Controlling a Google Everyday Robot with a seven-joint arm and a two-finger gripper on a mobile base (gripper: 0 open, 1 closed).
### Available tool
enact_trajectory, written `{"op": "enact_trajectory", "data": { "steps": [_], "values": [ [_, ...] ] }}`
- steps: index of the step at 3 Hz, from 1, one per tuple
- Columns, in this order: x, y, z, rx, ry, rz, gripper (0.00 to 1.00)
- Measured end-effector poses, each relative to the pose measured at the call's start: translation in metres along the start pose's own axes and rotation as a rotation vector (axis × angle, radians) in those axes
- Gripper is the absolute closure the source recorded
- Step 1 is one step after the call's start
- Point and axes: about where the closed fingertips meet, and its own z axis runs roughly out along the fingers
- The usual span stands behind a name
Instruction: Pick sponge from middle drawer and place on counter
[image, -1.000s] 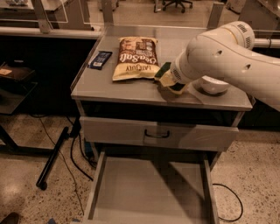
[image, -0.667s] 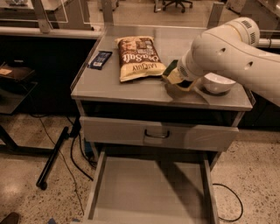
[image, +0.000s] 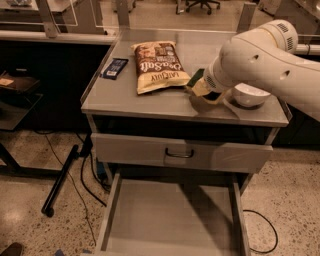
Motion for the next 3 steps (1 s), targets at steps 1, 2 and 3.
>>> {"op": "enact_trajectory", "data": {
  "steps": [1,2,3],
  "values": [
    [0.0,0.0,0.0,0.0,0.0,0.0,0.37],
    [0.0,0.0,0.0,0.0,0.0,0.0,0.13],
    [-0.0001,0.0001,0.0,0.0,0.0,0.0,0.0]
  ]
}}
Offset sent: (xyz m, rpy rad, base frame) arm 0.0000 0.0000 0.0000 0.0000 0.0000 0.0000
